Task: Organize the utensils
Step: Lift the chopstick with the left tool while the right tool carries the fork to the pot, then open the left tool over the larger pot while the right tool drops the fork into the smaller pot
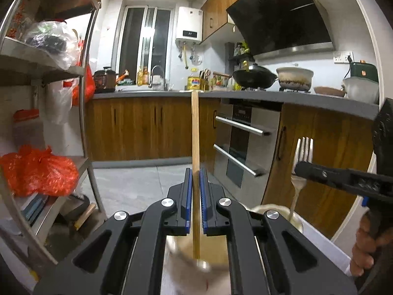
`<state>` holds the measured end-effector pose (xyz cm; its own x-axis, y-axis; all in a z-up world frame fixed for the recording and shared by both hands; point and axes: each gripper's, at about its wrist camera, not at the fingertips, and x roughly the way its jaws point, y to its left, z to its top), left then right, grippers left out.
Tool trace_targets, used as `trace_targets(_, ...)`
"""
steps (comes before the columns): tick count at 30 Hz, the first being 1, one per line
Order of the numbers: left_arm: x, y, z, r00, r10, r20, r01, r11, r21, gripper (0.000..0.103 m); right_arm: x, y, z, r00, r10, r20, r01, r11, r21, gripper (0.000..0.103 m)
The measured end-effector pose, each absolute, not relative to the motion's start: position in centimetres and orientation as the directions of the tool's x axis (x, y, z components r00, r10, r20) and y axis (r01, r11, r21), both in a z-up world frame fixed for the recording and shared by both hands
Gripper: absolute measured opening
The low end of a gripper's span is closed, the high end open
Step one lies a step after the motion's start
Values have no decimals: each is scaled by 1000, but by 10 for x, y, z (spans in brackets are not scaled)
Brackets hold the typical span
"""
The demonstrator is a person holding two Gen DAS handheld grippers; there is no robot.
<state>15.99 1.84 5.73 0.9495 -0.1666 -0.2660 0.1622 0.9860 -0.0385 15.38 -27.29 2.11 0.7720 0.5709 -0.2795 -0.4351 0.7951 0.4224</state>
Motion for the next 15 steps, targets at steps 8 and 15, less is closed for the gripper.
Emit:
trace_targets(8, 149, 20, 51, 928, -155, -338, 153, 988, -31, 6, 157, -270, 14, 768, 557, -317, -417, 809, 414, 3)
trace_targets(15, 155, 22, 49, 920, -100, -379, 103, 995, -12, 11, 156, -271, 15, 779, 538, -321, -398, 821, 410, 3)
